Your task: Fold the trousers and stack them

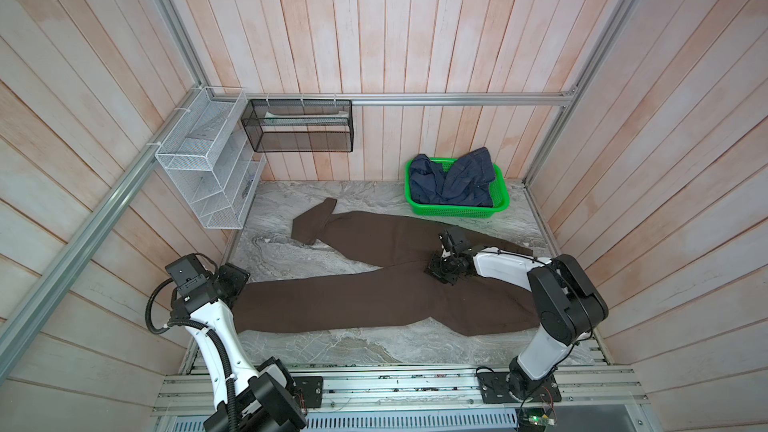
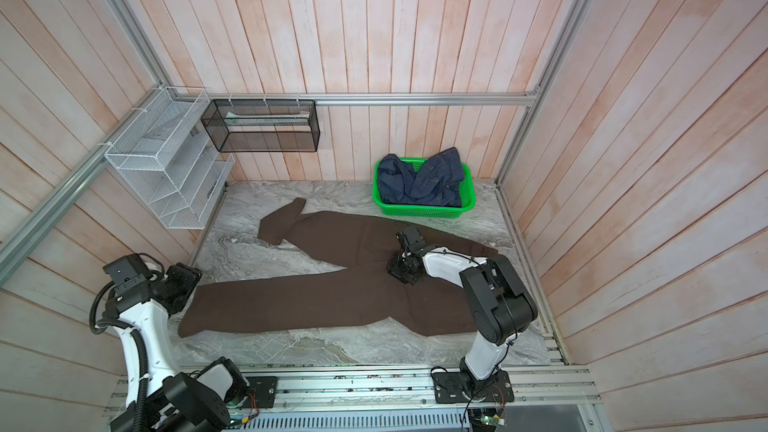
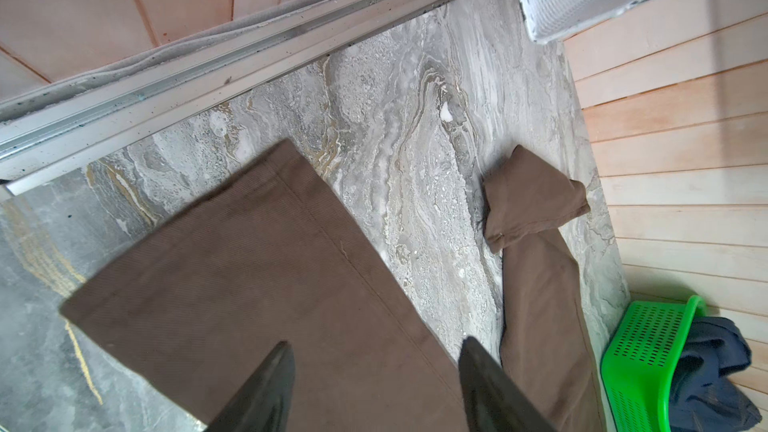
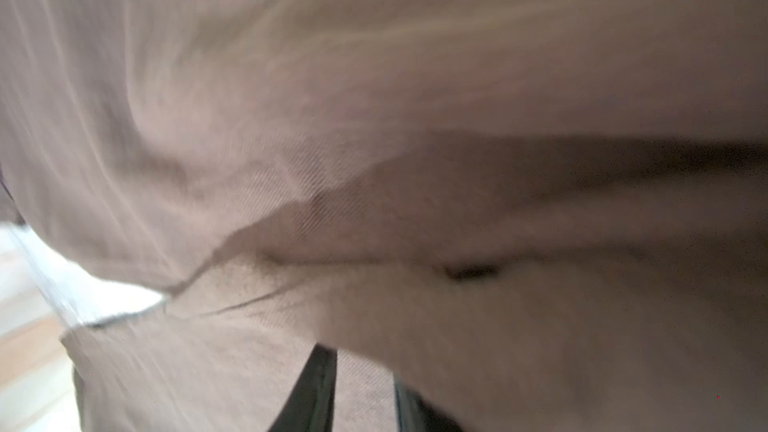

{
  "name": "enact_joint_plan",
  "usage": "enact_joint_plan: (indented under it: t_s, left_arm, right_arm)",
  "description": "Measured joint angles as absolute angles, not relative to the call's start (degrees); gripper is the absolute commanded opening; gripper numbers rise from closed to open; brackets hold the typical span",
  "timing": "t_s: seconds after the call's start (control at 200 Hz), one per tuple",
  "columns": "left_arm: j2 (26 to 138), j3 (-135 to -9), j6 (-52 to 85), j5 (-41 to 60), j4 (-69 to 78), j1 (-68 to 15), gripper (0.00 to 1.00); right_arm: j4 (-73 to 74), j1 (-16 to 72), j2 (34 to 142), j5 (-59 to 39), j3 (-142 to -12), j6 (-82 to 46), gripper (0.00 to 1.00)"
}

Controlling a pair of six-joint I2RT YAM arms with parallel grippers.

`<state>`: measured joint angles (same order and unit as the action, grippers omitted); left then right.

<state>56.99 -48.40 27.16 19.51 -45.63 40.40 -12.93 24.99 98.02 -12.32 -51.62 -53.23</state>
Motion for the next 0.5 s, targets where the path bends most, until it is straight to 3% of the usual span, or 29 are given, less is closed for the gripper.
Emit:
enact_joint_plan:
  t_s: [0.5]
  left_arm:
    - [62.67, -45.58, 27.62, 19.42, -42.59, 35.31, 0.66]
  right_arm:
    - [-17.85, 7.40, 93.23, -8.19, -48.77, -45.56, 0.31]
